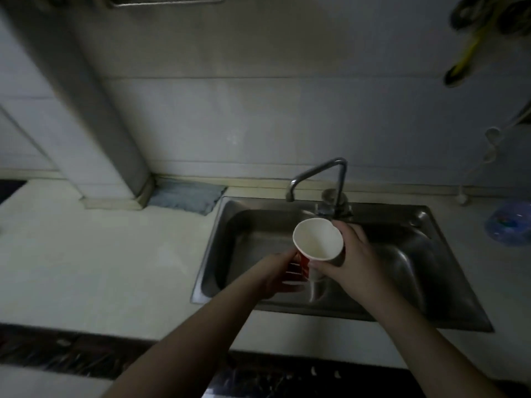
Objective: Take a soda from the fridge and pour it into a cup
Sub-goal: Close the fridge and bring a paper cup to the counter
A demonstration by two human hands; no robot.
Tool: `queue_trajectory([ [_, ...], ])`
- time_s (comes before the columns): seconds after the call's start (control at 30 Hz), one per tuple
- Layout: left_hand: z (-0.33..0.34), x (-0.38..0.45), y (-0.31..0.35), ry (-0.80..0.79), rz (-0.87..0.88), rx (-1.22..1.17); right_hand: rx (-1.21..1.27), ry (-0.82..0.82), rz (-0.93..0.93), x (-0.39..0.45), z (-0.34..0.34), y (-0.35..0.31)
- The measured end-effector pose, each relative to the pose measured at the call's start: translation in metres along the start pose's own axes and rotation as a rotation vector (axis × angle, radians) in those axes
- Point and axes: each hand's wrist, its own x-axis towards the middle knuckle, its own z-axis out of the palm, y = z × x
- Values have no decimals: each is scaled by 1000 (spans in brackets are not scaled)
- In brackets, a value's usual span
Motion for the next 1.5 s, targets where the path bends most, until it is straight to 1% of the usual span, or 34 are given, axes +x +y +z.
queue_trajectory([
  [0.13,-72,-46,-26,114,0,-78,-48,-77,-97,-16,60,-51],
  [0.27,-141,-91,-50,212,29,-120,-28,-148,-161,-32,116,-104],
  [0.37,-179,-121,-62,251,61,-181,-11,-215,-183,-40,150,-136],
  [0.5,-217,-144,-77,299,89,-256,-33,-282,-259,-43,182,-168],
  [0.67,-249,-151,-93,428,150,-325,-29,-357,-344,-37,215,-188],
  [0.8,-276,-151,-96,489,133,-372,-18,-407,-393,-23,241,-202],
  [1.07,-334,-144,-82,494,32,-431,44,-492,-438,20,297,-228],
  [1.23,-360,-138,-78,587,29,-491,96,-522,-443,38,333,-236],
  [1.37,-379,-135,-77,593,-6,-480,83,-534,-444,46,360,-241],
  [1.5,-409,-120,-74,586,-31,-448,69,-520,-396,55,385,-245],
])
